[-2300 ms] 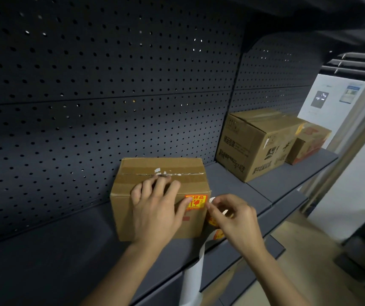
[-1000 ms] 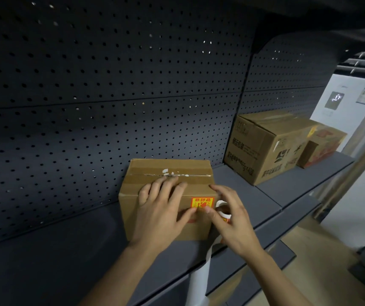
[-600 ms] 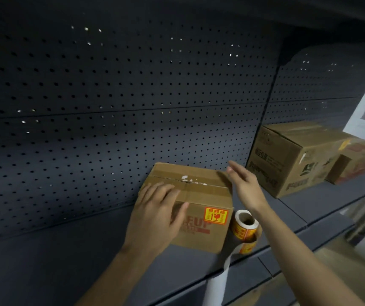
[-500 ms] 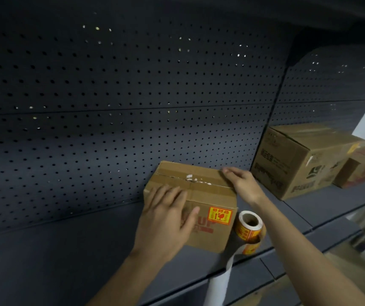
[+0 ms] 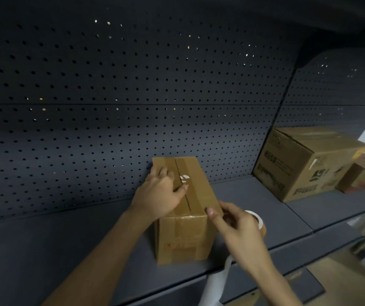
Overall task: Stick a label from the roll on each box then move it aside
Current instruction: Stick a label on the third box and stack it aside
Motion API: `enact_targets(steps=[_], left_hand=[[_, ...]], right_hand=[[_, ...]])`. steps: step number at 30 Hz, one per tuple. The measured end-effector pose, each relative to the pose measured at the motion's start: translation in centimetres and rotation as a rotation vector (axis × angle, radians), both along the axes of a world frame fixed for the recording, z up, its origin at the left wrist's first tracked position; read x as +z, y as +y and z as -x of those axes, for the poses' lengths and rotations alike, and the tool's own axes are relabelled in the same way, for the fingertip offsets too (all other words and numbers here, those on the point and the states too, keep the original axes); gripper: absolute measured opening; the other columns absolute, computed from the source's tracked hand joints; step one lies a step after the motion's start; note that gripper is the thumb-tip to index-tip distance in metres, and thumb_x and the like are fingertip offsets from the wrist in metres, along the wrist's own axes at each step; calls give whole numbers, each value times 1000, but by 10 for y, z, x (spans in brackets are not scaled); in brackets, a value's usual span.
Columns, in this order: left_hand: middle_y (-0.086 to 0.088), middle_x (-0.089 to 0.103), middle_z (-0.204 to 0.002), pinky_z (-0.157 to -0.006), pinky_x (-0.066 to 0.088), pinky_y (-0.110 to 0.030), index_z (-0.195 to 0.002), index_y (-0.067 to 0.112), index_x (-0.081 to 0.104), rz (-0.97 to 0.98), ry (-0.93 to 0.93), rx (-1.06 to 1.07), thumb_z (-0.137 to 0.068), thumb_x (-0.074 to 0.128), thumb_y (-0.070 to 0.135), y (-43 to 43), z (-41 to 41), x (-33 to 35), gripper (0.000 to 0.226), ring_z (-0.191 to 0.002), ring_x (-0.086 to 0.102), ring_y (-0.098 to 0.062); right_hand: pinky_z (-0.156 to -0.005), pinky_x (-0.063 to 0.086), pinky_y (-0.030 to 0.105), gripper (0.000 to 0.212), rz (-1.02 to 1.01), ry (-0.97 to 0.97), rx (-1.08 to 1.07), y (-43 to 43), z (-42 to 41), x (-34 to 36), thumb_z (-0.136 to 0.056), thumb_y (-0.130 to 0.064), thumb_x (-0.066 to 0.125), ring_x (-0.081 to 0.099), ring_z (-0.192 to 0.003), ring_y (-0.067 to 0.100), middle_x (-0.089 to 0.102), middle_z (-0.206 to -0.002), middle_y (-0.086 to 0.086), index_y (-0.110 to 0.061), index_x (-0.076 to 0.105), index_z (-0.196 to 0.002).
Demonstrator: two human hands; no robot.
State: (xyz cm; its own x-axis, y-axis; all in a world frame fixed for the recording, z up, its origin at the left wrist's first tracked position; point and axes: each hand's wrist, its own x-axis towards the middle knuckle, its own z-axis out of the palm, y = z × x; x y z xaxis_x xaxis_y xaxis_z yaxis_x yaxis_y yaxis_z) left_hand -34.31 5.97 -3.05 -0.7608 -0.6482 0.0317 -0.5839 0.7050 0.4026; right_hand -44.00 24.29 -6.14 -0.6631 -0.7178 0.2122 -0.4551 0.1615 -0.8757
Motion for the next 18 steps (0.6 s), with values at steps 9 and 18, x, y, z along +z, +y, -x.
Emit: enact_targets(steps=[9, 18], left_hand=[[6, 65, -118, -91, 56, -37, -130, 30, 53, -222, 397, 75, -98, 51, 41, -3, -39, -4, 33, -108, 63, -12], [21, 70, -108, -81, 54, -23, -131, 39, 53, -596, 565, 260, -82, 66, 58, 45, -57, -31, 55, -95, 66, 4]], right_hand=[[-92, 56, 35, 19, 191, -369, -75, -37, 43, 4, -100, -14, 55, 72, -98, 18, 76, -106, 8, -7, 72, -103], [-111, 42, 42, 46, 62, -452, 55, -140, 95, 19, -91, -47, 63, 57, -125, 23, 62, -135, 4, -20, 64, -128]])
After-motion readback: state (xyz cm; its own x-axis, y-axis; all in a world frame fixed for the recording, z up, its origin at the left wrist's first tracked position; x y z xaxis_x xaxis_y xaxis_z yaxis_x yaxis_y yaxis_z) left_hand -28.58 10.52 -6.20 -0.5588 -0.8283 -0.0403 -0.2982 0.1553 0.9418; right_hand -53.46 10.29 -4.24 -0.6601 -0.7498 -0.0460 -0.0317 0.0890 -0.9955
